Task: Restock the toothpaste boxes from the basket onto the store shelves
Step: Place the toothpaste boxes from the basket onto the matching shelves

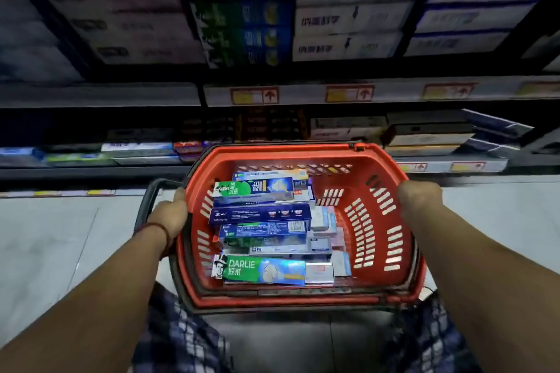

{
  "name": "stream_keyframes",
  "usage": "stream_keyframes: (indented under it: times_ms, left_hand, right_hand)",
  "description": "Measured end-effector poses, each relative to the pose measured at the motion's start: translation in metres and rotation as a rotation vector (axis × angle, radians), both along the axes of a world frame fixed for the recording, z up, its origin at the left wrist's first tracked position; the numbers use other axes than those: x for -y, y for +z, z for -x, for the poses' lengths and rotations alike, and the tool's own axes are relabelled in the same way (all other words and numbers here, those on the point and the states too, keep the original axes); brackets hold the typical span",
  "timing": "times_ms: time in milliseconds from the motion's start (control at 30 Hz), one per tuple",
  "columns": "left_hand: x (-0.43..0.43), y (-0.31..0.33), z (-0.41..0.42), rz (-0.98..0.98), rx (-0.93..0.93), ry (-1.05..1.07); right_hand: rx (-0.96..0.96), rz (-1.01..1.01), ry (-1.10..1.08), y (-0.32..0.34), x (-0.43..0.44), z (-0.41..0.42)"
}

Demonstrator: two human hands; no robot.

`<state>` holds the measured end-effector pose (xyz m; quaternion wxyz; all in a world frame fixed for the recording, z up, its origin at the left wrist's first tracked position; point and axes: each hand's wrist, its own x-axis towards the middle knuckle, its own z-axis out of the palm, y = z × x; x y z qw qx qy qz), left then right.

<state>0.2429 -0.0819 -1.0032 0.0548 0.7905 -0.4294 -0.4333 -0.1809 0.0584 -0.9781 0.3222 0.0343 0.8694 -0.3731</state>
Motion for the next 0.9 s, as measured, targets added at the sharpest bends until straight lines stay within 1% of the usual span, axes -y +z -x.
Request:
stream_keyframes:
  times_ms: [67, 100, 167, 267, 367, 433, 500, 567, 633, 700, 767, 833, 900]
  left_hand:
    - [-0.012, 0.005, 0.004, 0.049, 0.037, -0.044]
    - [-0.021, 0.009, 0.008, 0.085, 0.056, -0.078]
    - [-0.039, 0.015, 0.015, 0.128, 0.106, -0.114]
    - [-0.054, 0.023, 0.02, 0.181, 0.134, -0.183]
    - [-0.069, 0.032, 0.027, 0.208, 0.194, -0.243]
    - [-0.078, 0.033, 0.033, 0.236, 0.251, -0.277]
    - [-0.087, 0.033, 0.039, 0.329, 0.282, -0.335]
    - [-0.099, 0.034, 0.048, 0.417, 0.264, -0.395]
    - [-0.105, 0.028, 0.055, 0.458, 0.266, -0.476]
    - [-0.106, 0.021, 0.057, 0.462, 0.324, -0.513]
    - [-0.103, 0.011, 0.054, 0.536, 0.388, -0.509]
    - [-0.101, 0.002, 0.052, 0.602, 0.358, -0.499]
    - [-0.101, -0.005, 0.054, 0.506, 0.288, -0.488]
  right_hand:
    - [-0.075, -0.054, 0.014, -0.004, -0.01, -0.008]
    - [-0.131, -0.131, 0.117, -0.007, -0.017, -0.011]
    - [-0.229, -0.226, 0.302, 0.009, -0.028, -0.028]
    - [-0.314, -0.199, 0.423, 0.022, -0.045, -0.042]
    - [-0.377, -0.16, 0.509, 0.014, -0.065, -0.047]
    - [-0.407, -0.203, 0.58, 0.012, -0.071, -0.053]
    - [-0.436, -0.268, 0.65, 0.014, -0.073, -0.063]
    - [-0.459, -0.222, 0.736, 0.019, -0.069, -0.077]
    - [-0.418, -0.104, 0.85, 0.018, -0.066, -0.094]
    - [-0.348, -0.026, 0.952, 0.01, -0.065, -0.111]
    - [-0.257, 0.033, 0.969, -0.001, -0.061, -0.126]
    - [-0.196, 0.079, 0.945, -0.011, -0.054, -0.138]
    - [-0.159, 0.096, 0.931, -0.02, -0.049, -0.147]
